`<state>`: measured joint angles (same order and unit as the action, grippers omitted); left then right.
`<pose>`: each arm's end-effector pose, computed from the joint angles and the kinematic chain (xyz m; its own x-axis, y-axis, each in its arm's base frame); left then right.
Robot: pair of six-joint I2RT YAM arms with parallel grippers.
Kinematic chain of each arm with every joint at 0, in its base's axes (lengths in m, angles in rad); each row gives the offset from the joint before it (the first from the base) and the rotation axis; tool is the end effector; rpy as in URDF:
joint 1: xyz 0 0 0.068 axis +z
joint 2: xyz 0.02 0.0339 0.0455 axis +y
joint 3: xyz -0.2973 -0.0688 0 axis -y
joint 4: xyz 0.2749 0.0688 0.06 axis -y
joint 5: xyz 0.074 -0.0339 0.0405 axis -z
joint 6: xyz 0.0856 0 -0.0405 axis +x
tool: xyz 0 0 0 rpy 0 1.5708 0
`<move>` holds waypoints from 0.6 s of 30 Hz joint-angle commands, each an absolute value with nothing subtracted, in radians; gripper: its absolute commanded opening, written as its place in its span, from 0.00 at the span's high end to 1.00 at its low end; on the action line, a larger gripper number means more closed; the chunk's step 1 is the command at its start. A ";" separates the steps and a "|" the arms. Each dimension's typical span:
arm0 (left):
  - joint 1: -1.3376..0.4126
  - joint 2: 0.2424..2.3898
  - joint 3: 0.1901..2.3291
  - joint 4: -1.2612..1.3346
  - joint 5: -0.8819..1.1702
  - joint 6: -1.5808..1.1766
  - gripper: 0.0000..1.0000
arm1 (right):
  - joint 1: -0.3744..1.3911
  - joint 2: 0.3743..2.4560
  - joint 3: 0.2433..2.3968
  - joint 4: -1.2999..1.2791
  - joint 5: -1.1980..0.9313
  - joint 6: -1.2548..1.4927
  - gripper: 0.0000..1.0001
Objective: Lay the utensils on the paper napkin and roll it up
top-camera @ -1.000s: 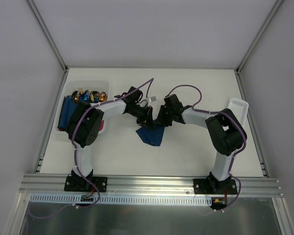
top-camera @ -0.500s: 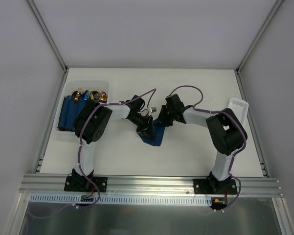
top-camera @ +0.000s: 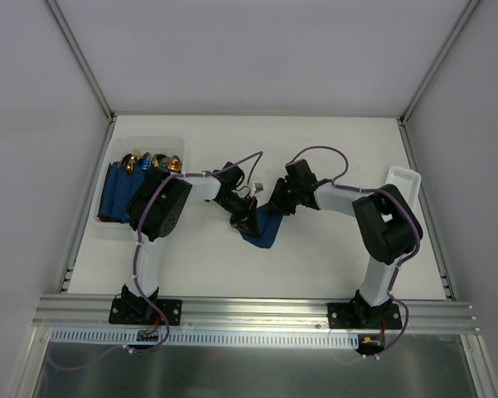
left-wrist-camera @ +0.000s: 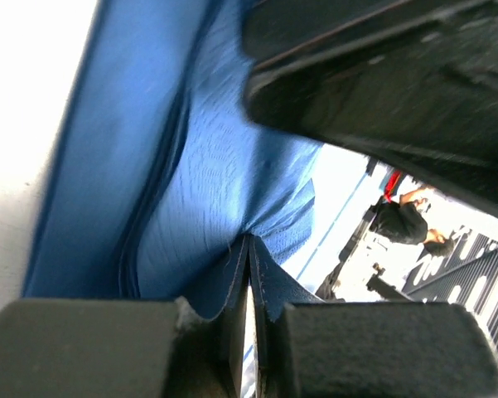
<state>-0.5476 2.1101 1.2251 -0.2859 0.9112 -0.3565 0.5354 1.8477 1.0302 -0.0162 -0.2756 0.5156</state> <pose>0.3425 -0.2881 0.0774 -0.9400 0.3227 -0.1108 0.2707 0.5076 -0.8180 0.3650 0.2436 0.1242 -0.8736 0.0334 -0.4854 -0.2500 0.8251 0.5067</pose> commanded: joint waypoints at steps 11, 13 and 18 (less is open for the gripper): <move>-0.512 2.191 1.396 -0.630 0.752 -0.065 0.99 | 0.419 1.750 0.916 -0.121 -0.314 0.528 0.74; -0.512 2.192 1.413 -0.646 0.729 -0.043 0.99 | 0.420 1.752 0.904 -0.120 -0.314 0.523 0.74; -0.511 2.210 1.443 -0.676 0.710 -0.023 0.99 | 0.419 1.753 0.882 -0.092 -0.340 0.509 0.75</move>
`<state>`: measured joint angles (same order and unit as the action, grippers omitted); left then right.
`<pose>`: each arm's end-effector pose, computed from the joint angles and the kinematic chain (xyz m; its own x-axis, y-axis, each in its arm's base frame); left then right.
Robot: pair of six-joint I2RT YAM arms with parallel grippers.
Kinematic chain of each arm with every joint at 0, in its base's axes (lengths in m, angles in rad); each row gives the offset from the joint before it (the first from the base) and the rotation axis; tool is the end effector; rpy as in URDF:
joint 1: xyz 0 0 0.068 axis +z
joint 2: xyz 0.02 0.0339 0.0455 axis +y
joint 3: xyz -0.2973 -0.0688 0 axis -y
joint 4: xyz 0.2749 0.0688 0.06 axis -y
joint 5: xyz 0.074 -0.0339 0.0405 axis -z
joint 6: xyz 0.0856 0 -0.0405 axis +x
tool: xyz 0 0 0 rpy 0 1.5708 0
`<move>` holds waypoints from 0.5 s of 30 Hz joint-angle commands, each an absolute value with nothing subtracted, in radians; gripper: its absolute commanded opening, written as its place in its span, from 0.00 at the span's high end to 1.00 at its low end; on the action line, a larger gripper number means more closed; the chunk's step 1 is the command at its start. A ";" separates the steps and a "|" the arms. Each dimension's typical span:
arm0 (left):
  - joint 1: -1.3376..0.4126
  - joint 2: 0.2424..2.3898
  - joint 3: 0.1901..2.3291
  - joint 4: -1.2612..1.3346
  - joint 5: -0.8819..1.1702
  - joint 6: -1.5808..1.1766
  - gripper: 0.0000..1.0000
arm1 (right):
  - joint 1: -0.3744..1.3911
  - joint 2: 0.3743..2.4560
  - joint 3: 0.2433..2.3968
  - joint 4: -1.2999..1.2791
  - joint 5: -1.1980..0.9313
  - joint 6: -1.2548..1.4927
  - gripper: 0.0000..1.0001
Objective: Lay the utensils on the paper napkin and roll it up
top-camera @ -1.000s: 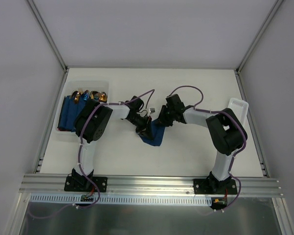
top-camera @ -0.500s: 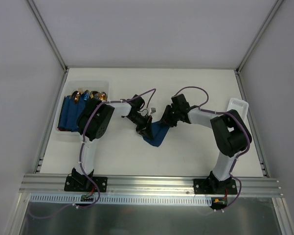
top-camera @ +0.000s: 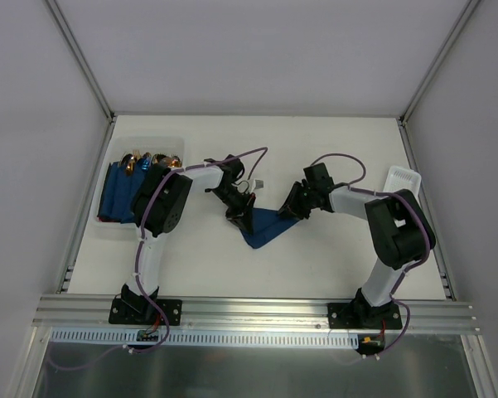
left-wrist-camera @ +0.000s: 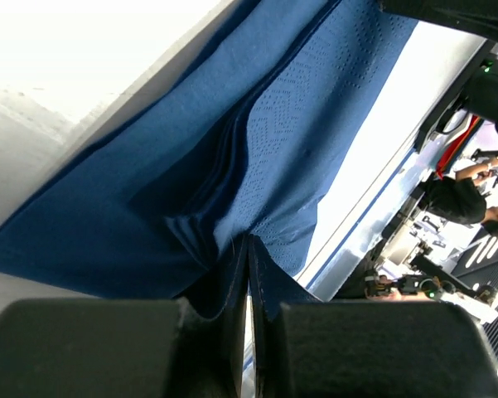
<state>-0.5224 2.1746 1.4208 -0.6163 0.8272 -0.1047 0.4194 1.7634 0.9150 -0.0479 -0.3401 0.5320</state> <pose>0.3643 -0.2824 0.0845 -0.8932 0.4326 -0.1229 0.3736 0.5617 -0.7381 0.3540 0.1891 0.1179 -0.9060 0.1196 -0.4060 -0.1330 0.8302 0.5413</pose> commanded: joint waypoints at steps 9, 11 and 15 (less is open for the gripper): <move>-0.512 2.224 1.480 -0.690 0.703 -0.017 0.99 | 0.414 1.658 0.879 -0.023 -0.388 0.483 0.75; -0.512 2.226 1.480 -0.692 0.704 -0.015 0.99 | 0.407 1.612 0.853 0.046 -0.402 0.503 0.75; -0.511 2.229 1.483 -0.692 0.707 -0.020 0.99 | 0.402 1.548 0.773 0.185 -0.442 0.574 0.73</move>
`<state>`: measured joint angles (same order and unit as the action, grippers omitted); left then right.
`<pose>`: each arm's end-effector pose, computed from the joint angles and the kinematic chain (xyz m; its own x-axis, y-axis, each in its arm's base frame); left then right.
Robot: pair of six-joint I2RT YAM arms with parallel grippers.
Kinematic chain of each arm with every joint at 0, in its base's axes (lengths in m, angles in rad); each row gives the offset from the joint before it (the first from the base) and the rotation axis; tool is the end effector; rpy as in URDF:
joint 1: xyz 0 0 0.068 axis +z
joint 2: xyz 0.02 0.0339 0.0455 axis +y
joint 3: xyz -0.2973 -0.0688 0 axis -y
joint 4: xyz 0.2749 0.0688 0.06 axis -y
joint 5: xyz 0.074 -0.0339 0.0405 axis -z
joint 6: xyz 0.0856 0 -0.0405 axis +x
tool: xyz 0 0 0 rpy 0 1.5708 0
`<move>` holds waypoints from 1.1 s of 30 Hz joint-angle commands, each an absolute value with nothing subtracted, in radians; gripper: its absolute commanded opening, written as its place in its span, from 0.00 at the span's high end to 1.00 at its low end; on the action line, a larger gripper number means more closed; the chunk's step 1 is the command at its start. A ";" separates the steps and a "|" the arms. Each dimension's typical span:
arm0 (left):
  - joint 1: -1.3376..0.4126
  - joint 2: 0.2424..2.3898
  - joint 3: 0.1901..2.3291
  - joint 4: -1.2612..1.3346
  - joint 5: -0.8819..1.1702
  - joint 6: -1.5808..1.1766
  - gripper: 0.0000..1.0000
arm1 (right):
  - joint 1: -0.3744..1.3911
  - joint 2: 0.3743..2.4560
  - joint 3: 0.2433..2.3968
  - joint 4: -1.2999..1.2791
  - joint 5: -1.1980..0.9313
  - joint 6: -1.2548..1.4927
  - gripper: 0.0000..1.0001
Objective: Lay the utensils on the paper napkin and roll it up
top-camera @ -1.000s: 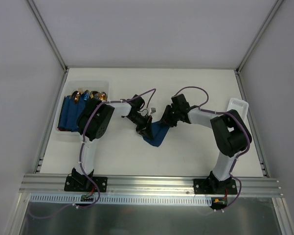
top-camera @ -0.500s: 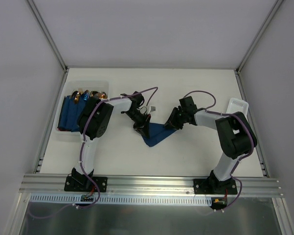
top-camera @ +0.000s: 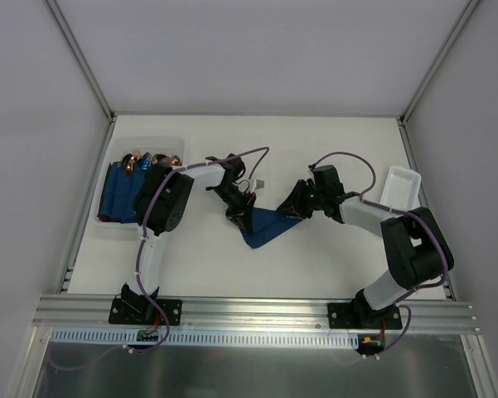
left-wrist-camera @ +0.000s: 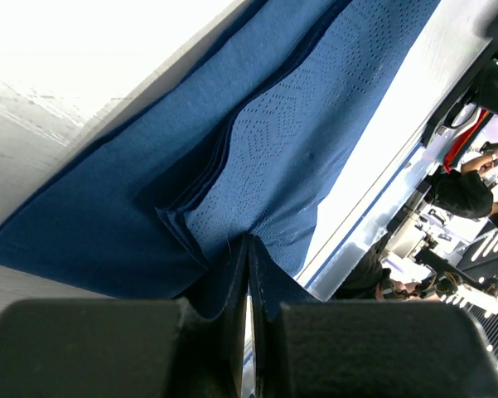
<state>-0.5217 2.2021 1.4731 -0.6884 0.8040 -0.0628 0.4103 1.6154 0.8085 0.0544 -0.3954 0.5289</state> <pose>0.3688 -0.2831 0.0833 -0.8828 0.4572 -0.1078 0.3865 0.5765 -0.7199 0.3339 0.1812 0.1489 -0.8569 0.1350 -0.4974 -0.2242 0.7713 0.5956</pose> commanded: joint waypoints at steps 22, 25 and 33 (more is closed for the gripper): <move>-0.505 2.233 1.499 -0.692 0.704 -0.015 0.99 | 0.405 1.753 0.517 0.680 -0.445 0.857 0.80; -0.497 2.229 1.502 -0.692 0.704 -0.021 0.99 | 0.403 1.766 0.496 0.678 -0.443 0.857 0.83; -0.482 2.134 1.529 -0.681 0.727 -0.018 0.95 | 0.402 1.795 0.482 0.637 -0.430 0.842 0.87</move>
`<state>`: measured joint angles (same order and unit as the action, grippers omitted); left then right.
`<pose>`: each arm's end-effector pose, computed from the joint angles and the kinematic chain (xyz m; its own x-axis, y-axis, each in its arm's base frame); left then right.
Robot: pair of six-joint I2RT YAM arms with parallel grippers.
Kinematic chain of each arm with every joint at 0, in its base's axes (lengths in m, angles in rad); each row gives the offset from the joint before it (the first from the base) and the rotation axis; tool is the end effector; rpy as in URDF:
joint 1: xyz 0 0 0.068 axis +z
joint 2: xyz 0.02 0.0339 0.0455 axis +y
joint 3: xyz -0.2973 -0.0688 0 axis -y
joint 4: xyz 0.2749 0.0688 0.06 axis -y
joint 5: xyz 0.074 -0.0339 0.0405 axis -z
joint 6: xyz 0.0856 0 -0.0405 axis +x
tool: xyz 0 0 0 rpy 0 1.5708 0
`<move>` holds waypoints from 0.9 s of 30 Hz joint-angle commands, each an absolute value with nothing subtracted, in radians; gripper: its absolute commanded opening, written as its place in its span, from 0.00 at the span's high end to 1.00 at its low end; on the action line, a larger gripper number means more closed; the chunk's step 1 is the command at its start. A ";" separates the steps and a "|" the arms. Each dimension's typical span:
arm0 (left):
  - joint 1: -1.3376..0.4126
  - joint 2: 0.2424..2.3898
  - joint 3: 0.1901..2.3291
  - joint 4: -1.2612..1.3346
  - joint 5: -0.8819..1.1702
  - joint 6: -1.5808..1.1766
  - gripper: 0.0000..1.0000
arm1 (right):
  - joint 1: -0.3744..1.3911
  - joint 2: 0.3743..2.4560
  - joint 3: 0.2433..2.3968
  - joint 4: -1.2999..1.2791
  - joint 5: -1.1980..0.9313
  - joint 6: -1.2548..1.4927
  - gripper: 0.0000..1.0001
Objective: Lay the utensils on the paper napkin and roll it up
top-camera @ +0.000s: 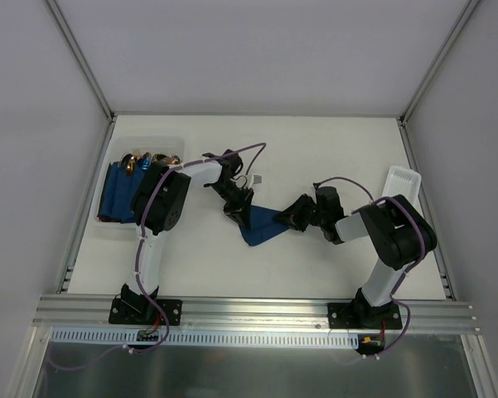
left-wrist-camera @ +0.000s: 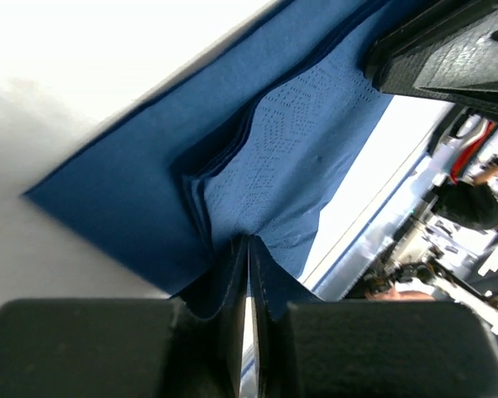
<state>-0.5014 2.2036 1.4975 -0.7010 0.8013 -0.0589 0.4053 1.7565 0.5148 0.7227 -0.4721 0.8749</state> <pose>0.3788 -0.2778 0.0887 -0.8894 0.4408 -0.1210 0.3854 0.5808 -0.7170 0.3072 0.1742 0.0904 -0.8402 0.3833 -0.3835 -0.1079 0.5750 0.8110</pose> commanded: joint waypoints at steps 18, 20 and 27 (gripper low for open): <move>-0.498 2.066 1.606 -0.655 0.476 -0.009 0.49 | 0.402 1.789 0.518 0.512 -0.407 0.799 0.90; -0.520 2.075 1.605 -0.655 0.463 0.000 0.47 | 0.400 1.786 0.526 0.496 -0.402 0.793 0.90; -0.589 2.094 1.589 -0.637 0.355 0.025 0.44 | 0.402 1.778 0.549 0.457 -0.397 0.776 0.91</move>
<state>-0.5617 2.0899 1.5860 -0.6384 0.4290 -0.0025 0.4034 1.7615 0.5613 0.6285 -0.4721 0.8520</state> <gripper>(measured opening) 0.557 0.093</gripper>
